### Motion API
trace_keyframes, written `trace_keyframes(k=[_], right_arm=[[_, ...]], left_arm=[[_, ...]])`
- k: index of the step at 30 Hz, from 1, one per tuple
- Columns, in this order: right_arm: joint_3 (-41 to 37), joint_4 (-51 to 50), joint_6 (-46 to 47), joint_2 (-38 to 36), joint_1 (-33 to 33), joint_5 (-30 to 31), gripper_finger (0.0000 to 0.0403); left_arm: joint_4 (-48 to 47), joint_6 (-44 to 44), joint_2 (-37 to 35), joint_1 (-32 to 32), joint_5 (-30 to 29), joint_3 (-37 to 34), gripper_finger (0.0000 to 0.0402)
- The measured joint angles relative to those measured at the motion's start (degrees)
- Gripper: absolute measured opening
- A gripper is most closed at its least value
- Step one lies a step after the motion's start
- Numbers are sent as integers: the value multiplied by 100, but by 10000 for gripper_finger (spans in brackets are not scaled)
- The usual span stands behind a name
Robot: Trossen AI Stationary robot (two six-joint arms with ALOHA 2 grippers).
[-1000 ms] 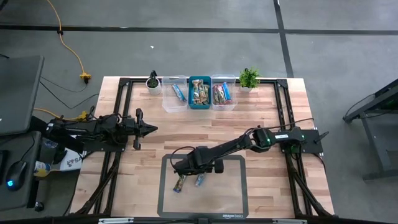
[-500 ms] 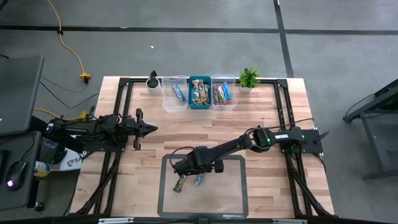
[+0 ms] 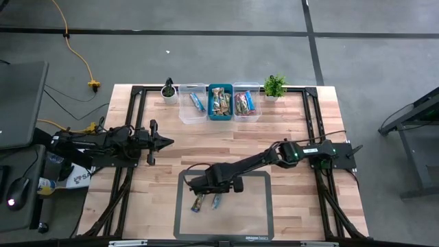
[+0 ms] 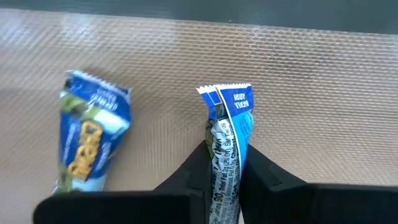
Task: Pick and place Granola Bars by type
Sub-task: Put the blue granola bar into the left transparent bin
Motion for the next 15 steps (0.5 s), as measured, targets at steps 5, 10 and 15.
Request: trace_keyframes(k=[5, 10, 15], right_arm=[[307, -55, -156, 0, -4, 180, 32], [289, 299, -372, -201, -4, 593, 31], [376, 511, -846, -355, -4, 1072, 34]], left_arm=[[2, 2, -1, -1, 0, 2, 1], [2, 1, -1, -1, 0, 0, 1], [2, 2, -2, 0, 0, 2, 1]])
